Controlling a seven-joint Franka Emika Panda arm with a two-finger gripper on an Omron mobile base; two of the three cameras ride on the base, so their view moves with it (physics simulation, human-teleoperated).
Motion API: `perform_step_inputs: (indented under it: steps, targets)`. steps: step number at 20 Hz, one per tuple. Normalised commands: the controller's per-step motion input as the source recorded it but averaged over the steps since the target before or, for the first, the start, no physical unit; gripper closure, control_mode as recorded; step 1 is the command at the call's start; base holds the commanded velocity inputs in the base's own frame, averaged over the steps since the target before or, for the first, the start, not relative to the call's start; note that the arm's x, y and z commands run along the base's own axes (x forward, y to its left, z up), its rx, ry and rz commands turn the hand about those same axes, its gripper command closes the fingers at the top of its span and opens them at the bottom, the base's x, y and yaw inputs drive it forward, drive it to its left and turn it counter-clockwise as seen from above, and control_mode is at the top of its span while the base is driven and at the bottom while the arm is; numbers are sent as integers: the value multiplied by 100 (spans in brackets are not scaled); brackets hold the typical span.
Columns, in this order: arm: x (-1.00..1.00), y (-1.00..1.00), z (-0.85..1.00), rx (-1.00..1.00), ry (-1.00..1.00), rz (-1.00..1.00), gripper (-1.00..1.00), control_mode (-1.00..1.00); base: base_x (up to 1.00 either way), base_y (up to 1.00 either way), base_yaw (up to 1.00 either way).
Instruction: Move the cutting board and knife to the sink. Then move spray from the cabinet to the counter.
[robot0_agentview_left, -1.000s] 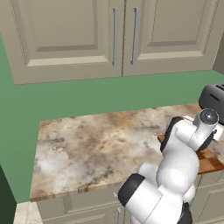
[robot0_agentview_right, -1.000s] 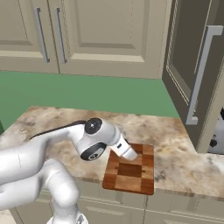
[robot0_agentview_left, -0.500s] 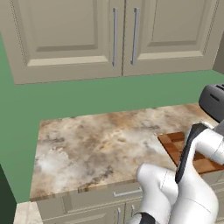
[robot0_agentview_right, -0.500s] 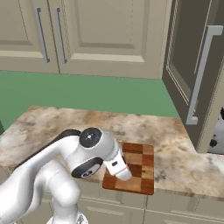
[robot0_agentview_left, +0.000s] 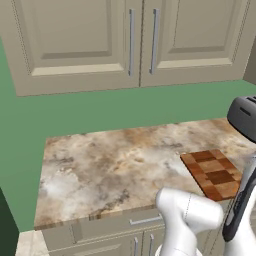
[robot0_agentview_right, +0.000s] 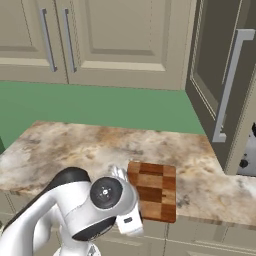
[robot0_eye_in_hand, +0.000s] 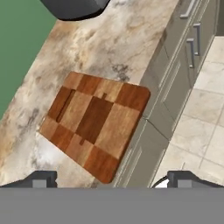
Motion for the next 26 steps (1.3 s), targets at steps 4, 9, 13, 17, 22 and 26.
perform_step_inputs:
  steps: [4, 9, 13, 17, 22, 26]
  targets:
    - [-24, 0, -2, 16, 0, 0, -100, -100, 0, 0, 0]
    - [0, -5, -25, 15, -6, 3, -100, -100, 0, 0, 0]
    - [0, -6, -29, 22, -9, 2, -100, -100, 0, 0, 0]
    - [0, 0, -31, 20, -14, 0, -100, -100, 0, 0, 0]
    - [0, 0, -24, 16, -18, 0, -100, -100, 0, 0, 0]
    - [9, 0, -22, 14, -17, 3, -100, -100, 0, 0, 0]
